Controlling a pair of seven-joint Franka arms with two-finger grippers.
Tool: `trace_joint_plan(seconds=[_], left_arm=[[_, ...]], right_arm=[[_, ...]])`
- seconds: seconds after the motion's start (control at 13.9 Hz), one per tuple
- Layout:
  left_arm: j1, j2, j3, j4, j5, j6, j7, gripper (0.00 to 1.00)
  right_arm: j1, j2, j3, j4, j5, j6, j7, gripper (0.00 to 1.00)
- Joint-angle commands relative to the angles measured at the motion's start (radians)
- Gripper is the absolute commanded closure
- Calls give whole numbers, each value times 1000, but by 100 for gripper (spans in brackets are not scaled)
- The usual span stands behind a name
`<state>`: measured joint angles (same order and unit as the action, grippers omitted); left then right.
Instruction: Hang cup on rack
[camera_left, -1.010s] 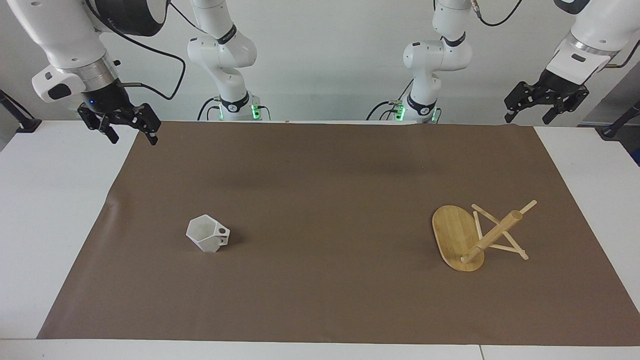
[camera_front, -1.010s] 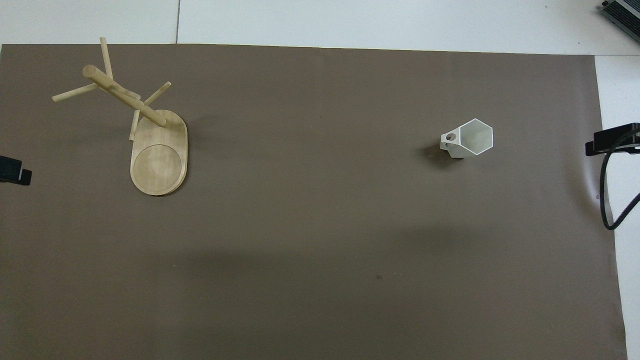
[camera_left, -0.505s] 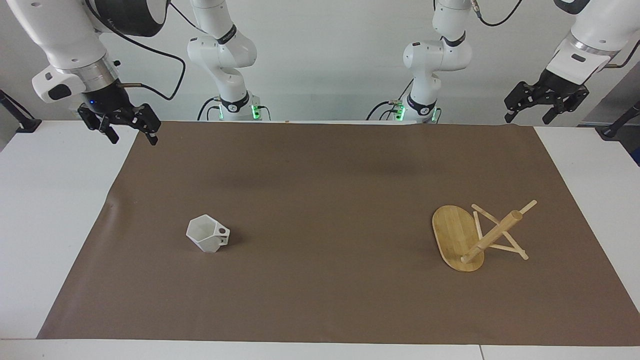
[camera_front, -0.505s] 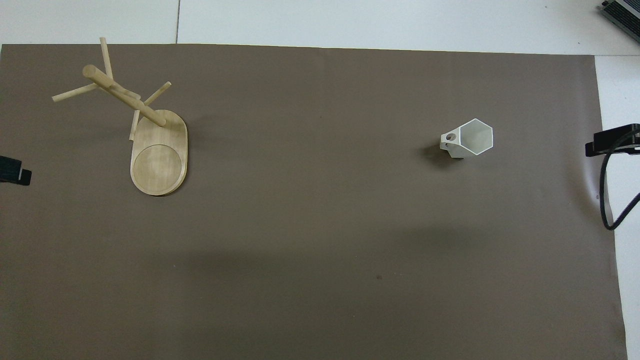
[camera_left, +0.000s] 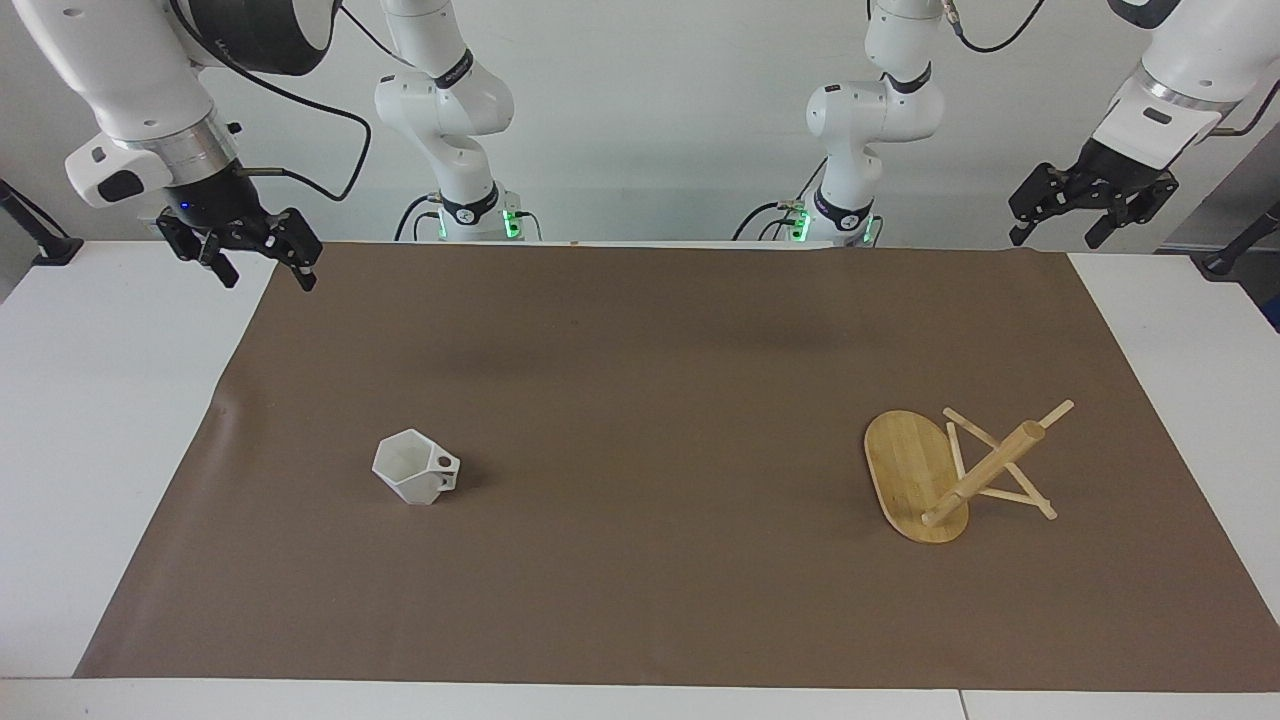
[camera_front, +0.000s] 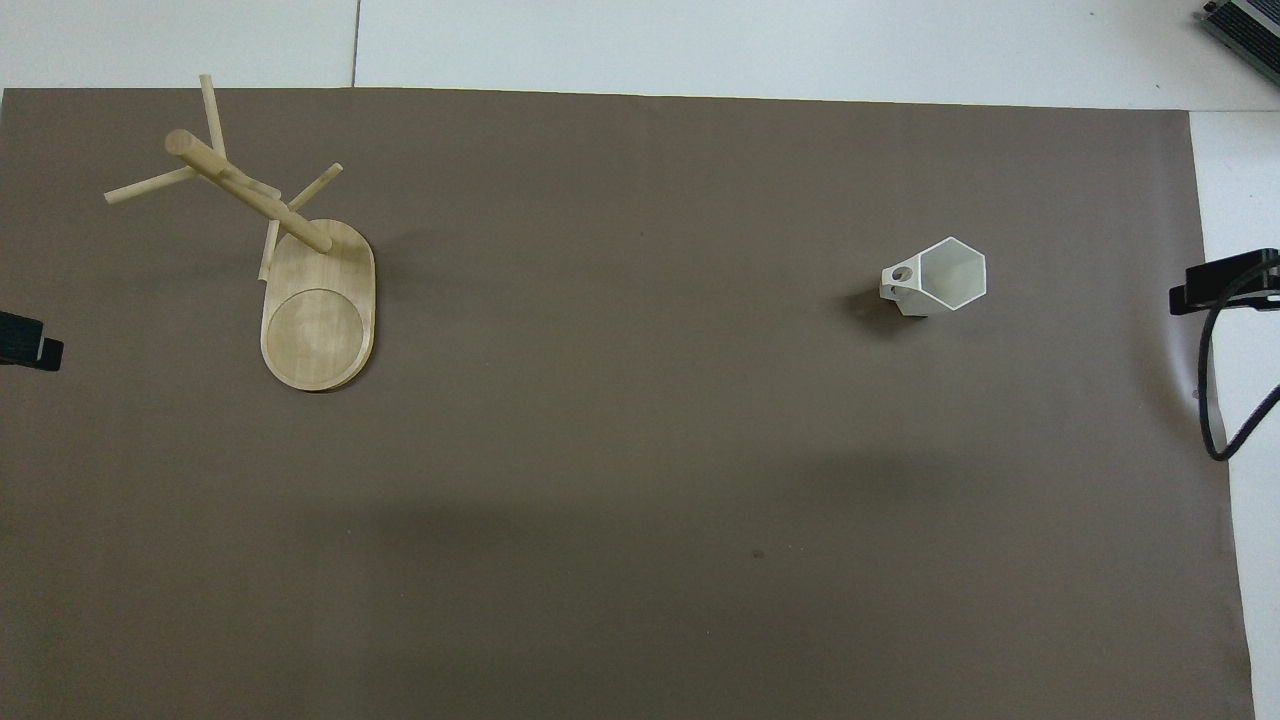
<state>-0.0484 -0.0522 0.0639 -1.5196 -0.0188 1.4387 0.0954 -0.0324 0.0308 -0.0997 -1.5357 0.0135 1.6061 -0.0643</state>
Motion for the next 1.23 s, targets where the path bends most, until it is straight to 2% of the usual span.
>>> trace_joint_plan(seconds=[0.0, 0.72, 0.94, 1.15], left_arm=[[-18, -18, 13, -20, 19, -6, 1, 0], [-18, -18, 14, -20, 19, -6, 1, 0], [-18, -18, 13, -20, 19, -6, 1, 0], [-18, -18, 14, -20, 19, -6, 1, 0]], right_arm=[[-12, -26, 6, -27, -10, -9, -28, 0], [-12, -32, 6, -40, -10, -8, -25, 0], [-3, -31, 11, -44, -10, 29, -23, 0], [14, -32, 31, -102, -3, 122, -14, 0]])
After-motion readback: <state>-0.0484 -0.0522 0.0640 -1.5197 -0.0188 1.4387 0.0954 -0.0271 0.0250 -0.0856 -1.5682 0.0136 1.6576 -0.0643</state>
